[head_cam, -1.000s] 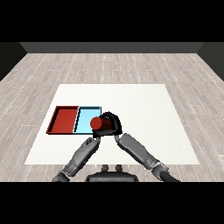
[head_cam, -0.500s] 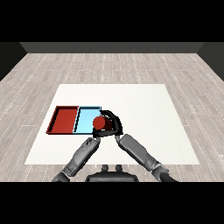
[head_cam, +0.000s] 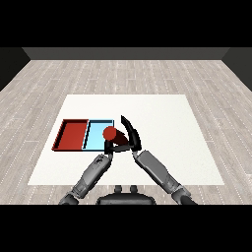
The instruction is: Pick the red can and put it in the red box
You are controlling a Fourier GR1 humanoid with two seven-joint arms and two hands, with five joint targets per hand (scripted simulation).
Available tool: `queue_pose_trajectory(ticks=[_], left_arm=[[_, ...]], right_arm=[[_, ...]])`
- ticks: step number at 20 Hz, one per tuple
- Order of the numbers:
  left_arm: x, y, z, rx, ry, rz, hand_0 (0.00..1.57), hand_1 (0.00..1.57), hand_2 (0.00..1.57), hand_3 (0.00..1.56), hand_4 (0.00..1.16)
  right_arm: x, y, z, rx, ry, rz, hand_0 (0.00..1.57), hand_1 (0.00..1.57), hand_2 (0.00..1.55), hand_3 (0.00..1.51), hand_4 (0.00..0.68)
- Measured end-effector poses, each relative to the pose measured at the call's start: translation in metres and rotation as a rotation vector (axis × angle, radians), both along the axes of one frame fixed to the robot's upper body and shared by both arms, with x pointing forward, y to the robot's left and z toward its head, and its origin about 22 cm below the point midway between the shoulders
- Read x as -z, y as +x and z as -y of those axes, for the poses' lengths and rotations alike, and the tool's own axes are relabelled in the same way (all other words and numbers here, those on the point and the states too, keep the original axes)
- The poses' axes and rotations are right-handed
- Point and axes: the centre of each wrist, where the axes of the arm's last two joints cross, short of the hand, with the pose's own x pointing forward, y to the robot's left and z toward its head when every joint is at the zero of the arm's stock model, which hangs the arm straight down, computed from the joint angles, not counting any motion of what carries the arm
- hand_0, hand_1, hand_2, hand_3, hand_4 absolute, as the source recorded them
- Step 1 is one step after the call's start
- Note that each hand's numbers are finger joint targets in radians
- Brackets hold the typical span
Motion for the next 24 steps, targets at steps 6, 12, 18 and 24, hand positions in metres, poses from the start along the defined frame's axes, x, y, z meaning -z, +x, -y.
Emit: queue_pose_trajectory(ticks=[6, 12, 18, 24], left_arm=[[0.002, 0.002, -0.012, -0.018, 0.006, -0.008, 1.57, 1.57, 1.57, 1.48, 1.13], [0.001, 0.010, -0.045, -0.068, 0.065, 0.021, 1.57, 1.57, 1.57, 1.47, 1.13], [-0.009, 0.019, -0.101, -0.153, 0.200, 0.051, 1.57, 1.57, 1.57, 1.47, 1.11], [-0.015, 0.030, -0.167, -0.279, 0.321, 0.003, 1.57, 1.57, 1.55, 1.46, 1.09]], right_arm=[[-0.010, 0.001, 0.028, 0.070, 0.035, 0.039, 0.00, 0.00, 0.00, 0.00, 0.000], [-0.029, -0.008, 0.081, 0.121, 0.077, 0.101, 0.00, 0.00, 0.00, 0.00, 0.000], [-0.005, -0.033, 0.137, 0.232, 0.058, 0.066, 0.00, 0.00, 0.00, 0.00, 0.000], [0.014, -0.050, 0.177, 0.316, 0.015, 0.020, 0.00, 0.00, 0.00, 0.00, 0.000]])
